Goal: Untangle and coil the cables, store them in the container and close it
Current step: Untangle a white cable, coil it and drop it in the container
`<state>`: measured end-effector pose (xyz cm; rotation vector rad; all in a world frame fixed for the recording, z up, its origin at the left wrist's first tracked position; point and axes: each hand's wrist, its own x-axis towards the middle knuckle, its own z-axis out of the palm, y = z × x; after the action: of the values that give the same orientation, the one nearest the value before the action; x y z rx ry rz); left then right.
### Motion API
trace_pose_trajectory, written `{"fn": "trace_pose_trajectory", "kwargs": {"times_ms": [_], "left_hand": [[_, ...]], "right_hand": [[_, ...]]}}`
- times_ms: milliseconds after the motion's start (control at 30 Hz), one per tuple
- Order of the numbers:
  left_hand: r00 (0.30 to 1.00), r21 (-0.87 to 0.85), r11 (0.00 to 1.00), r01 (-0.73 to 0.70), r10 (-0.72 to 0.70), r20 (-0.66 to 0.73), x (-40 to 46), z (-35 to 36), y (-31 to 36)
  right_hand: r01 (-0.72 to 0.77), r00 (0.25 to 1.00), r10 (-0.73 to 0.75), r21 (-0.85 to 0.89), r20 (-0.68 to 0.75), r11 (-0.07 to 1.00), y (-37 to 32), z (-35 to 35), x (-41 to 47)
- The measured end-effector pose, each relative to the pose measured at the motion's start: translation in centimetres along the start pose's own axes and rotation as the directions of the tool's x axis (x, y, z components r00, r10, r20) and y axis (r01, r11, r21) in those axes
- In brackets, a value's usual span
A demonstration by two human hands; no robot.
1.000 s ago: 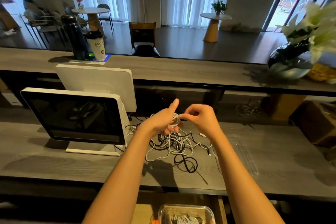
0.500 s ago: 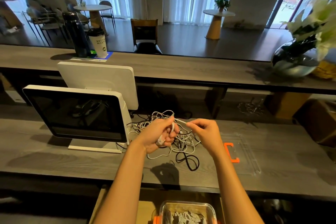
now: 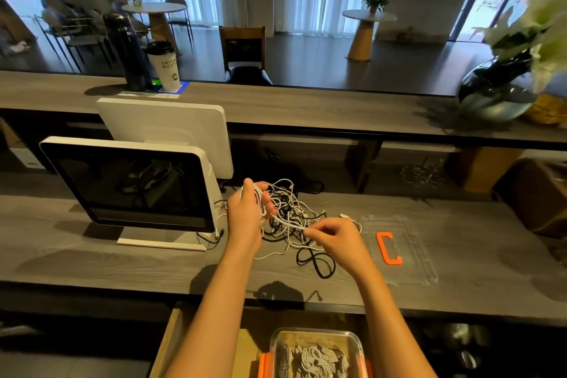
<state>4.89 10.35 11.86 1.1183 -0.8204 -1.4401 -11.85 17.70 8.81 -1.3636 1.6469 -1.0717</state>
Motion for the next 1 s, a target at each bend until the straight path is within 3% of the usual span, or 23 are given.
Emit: {"fn": "trace_pose_trajectory", "kwargs": {"times_ms": [67,133,200,267,367,500,567,633,800,900,1000], "left_hand": [[0.991,0.264,0.957,-0.118,0.129,-0.024,0.0,0.0,-0.2],[0.979,0.522,0.832,-0.188,0.202,0.031,0.1,-0.2,-0.5],[0.977,0.689,0.693,-0.21,0.181,0.116,0.0,-0.2,-0.7],[0.979,0.745,0.642,-0.181,0.048,0.196,-0.5,0.1,-0.7],[0.918,0.756,0.653,-0.043,-0.272,0.287,-1.6,0.4,-0.4],[0.742,0.679,0.716,0.159,-0.541,0.396,-2.4,-0.2,-0.1],[0.693,0.649,0.732,0.207,-0.577,0.431,-2.3,-0.3,0.0],[0.694,0.617,0.744,0.256,-0.586,0.419,-2.4,-0.2,-0.1],[0.722,0.487,0.8,0.351,-0.562,0.404,-3.0,0.5,-0.4],[0.719,0.451,0.82,0.353,-0.546,0.43,-3.6,1.0,-0.2],[0.779,0.498,0.83,0.253,-0.48,0.404,-3.3,0.9,-0.2]], "right_hand": [[0.019,0.992,-0.005,-0.113,0.125,0.993,-0.5,-0.1,-0.3],[0.068,0.977,-0.025,-0.195,0.212,0.979,-1.1,-0.2,-0.6],[0.136,0.967,-0.091,-0.181,0.237,0.974,-1.7,-0.4,-0.9],[0.205,0.964,-0.173,-0.154,0.201,0.966,-2.3,-0.6,-1.0],[0.245,0.969,-0.241,-0.137,0.047,0.96,-2.7,-0.4,-0.9],[0.196,0.967,-0.215,-0.146,-0.134,0.97,-2.2,-0.2,-0.8],[0.171,0.978,-0.181,-0.094,-0.106,0.981,-2.1,-0.2,-0.7],[0.146,0.986,-0.149,-0.037,-0.073,0.989,-2.1,-0.1,-0.6],[0.097,0.987,-0.119,-0.186,-0.111,0.978,-2.1,2.2,-0.8],[0.09,0.974,-0.125,-0.183,-0.187,0.979,-2.0,3.8,-0.8],[0.072,0.965,-0.12,-0.205,-0.232,0.976,-1.8,4.2,-0.6]]}}
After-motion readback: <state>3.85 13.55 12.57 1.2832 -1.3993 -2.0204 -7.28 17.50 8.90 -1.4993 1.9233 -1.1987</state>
